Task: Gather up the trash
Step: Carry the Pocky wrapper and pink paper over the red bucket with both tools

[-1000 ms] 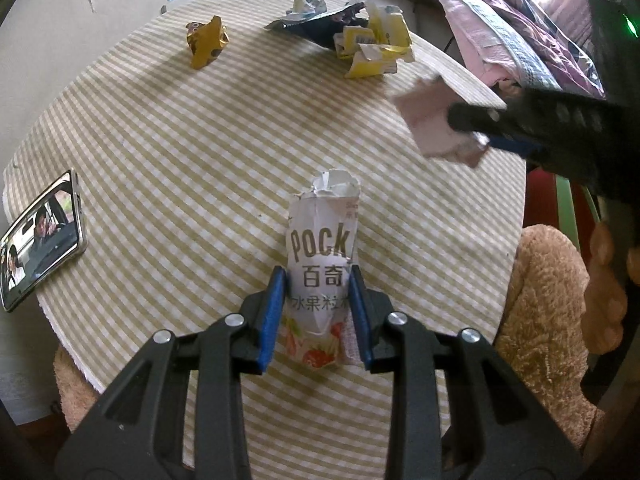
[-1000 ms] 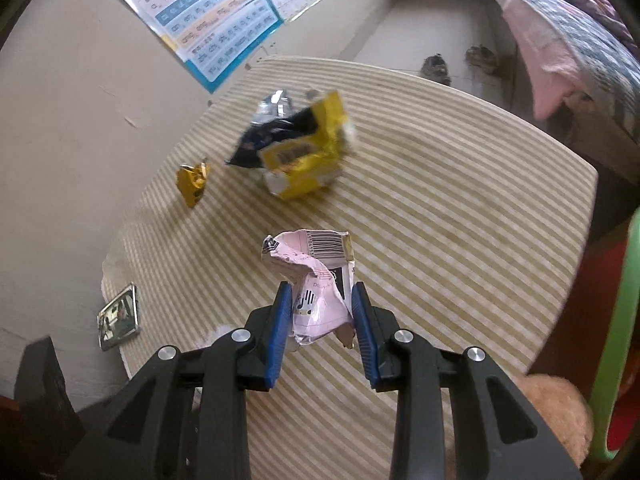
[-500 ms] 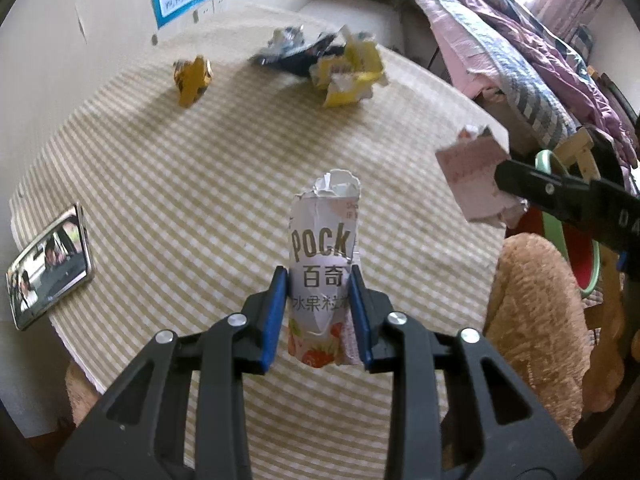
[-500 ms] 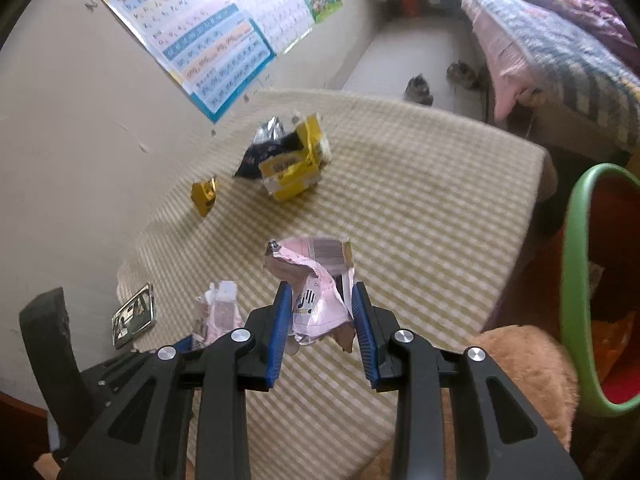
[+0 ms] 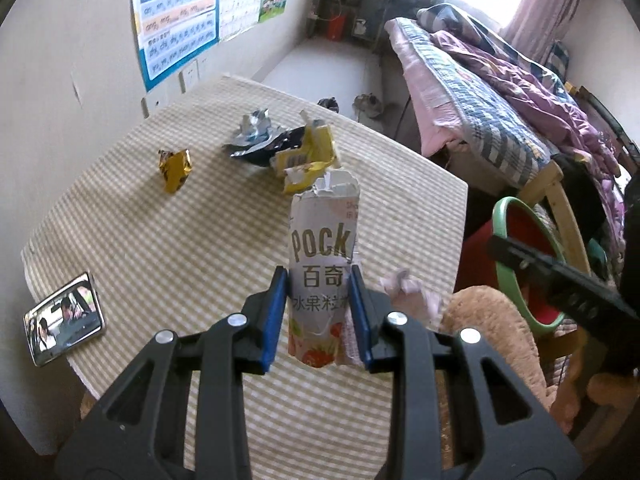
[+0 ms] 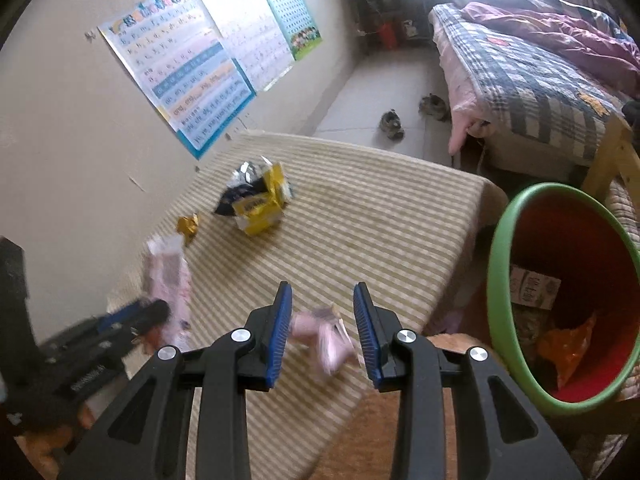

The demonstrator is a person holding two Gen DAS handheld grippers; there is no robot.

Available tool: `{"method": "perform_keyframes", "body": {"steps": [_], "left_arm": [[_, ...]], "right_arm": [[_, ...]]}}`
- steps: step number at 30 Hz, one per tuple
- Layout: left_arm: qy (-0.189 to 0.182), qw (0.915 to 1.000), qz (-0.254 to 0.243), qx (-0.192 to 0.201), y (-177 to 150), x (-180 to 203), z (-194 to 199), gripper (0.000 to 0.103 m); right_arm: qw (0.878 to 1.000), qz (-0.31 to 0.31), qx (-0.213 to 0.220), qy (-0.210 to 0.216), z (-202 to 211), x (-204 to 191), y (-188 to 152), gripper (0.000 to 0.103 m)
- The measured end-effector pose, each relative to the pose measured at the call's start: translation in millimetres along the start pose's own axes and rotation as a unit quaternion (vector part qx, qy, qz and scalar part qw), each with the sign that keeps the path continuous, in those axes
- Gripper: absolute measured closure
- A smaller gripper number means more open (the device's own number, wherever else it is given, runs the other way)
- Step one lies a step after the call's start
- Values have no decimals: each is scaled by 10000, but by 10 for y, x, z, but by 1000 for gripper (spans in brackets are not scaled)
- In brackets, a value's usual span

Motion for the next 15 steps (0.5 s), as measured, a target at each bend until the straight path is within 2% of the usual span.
{"method": "perform_keyframes", "body": {"steps": [1, 2, 4, 6, 7, 10, 15], "left_arm": [[-1, 10000, -8, -7, -1, 8, -4, 74], [-2, 10000, -12, -14, 3, 14, -7, 74], [-2, 10000, -22, -9, -16, 25, 18, 74], [-15, 10000, -39, 29, -12, 52, 43, 74], [-14, 10000, -52, 57, -5, 71, 57, 74], [-12, 9999, -79, 83, -8, 111, 63, 74], [-2, 10000, -59, 10, -45, 109, 23, 74]], "right_arm": [[10000, -39, -66, -38, -20, 34, -26, 66], [9999, -67, -129, -61, -55, 56, -39, 52], [9995, -88, -249, -163, -143, 97, -77, 36], [9990, -44, -391, -234, -247, 115, -112, 36], [9985, 1, -488, -258, -312, 114, -123, 33], [9943, 119, -1029, -253, -593, 79, -180, 31], [9901, 308, -1341, -268, -891, -29, -243, 31]]}}
Point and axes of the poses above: each gripper's, at about its wrist camera, not at the fingertips, and z roughly against the way its jaws point, x to its right, y to its top, the point moved 1 cm from there along -z, roughly the way its jaws point, and after that the axes turned 2 degrees about -x, right-handed, at the moved point
